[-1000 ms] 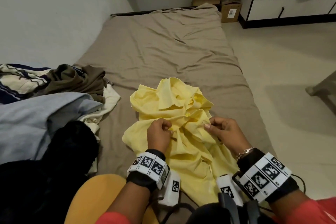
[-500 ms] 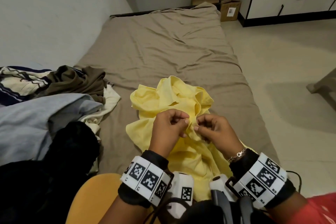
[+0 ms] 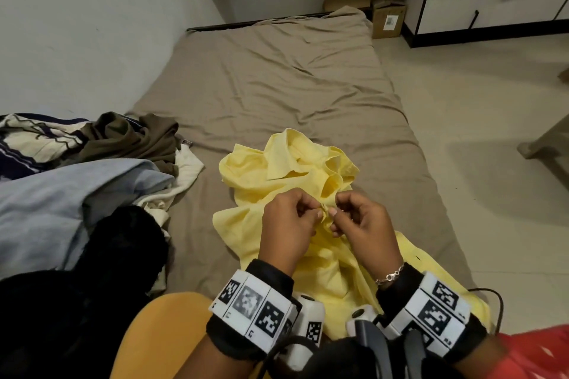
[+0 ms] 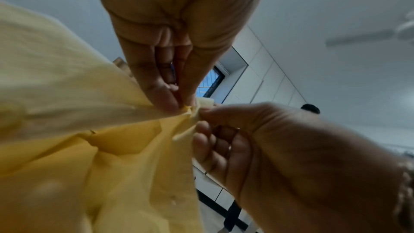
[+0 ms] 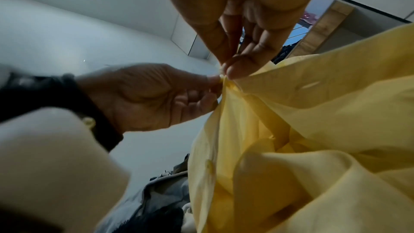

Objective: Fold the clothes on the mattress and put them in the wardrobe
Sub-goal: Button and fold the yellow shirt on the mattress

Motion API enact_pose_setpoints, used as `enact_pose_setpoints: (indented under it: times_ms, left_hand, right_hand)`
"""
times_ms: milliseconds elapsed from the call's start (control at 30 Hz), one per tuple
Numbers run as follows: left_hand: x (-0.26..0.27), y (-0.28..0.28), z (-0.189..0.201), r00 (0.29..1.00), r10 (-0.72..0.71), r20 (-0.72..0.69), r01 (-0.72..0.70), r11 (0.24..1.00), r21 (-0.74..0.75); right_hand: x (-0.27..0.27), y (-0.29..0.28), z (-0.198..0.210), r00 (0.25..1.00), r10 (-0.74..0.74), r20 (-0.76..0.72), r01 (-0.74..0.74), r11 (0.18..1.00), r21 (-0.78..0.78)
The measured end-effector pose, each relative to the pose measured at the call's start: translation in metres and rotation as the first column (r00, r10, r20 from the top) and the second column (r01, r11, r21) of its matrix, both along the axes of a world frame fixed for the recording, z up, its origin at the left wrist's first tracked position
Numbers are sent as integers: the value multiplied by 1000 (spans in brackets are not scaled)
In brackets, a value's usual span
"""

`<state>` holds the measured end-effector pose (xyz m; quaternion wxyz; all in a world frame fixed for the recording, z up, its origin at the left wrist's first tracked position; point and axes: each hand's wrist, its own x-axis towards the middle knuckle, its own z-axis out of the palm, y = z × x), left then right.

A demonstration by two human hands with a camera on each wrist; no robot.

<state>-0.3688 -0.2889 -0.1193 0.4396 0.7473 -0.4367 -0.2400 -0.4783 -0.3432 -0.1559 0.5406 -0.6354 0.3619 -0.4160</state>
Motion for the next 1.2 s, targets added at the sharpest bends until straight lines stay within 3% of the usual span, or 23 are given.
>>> enact_pose_setpoints:
  times_ms: [167,333,600,733,933,1200]
  left_hand:
    - [-1,0,1,1000,-20,-17,20,1000,-12]
    - [0,0,0,970,47,-237,-62,996,-58]
    - [4,-1,-4,966,71,-250,-103,988,-117]
    - [1,0,-8,968,68,-241,-104,985,-138]
    - [-7,-1,-17,943,47,-330,-109,979,-173]
    - [-3,-2,-15,896,35,-443,-146,965,-220]
  right_hand:
    - [0,0,-2,999,5,-41,-7,999,-42]
    - [1,4,-3,997,-14,-79,8,997,-82]
    - [-1,2,1,987,146,72,-152,986,73]
    - [1,-4,-5,999,31,-39,-36,992,-120]
    - [6,-2,-16,965,-119,-235,-4,885,-466]
    - [5,1,-15,987,-119,-108,60,895,-441]
